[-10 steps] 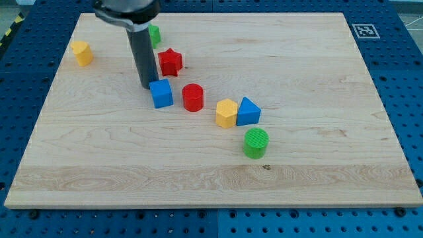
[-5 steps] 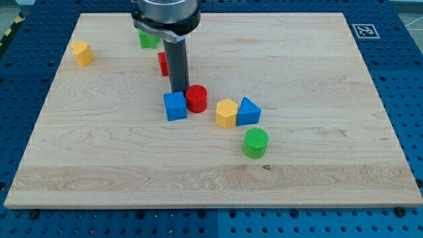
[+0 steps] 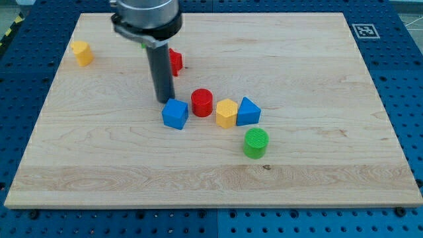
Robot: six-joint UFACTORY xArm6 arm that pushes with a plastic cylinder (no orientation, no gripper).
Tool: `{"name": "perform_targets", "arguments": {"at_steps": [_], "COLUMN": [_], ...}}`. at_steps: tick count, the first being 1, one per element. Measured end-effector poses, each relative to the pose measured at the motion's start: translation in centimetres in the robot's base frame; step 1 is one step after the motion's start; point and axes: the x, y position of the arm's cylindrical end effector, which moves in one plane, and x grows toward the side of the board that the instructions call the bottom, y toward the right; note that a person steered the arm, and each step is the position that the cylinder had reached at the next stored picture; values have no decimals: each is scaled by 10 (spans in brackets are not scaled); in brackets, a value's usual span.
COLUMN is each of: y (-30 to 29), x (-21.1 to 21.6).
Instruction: Slide the blue cube towards the group of the blocks
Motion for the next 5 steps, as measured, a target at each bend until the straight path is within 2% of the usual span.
{"name": "perform_targets", "arguments": {"at_steps": [2, 5], "y": [-7, 45], "x": [48, 50]}}
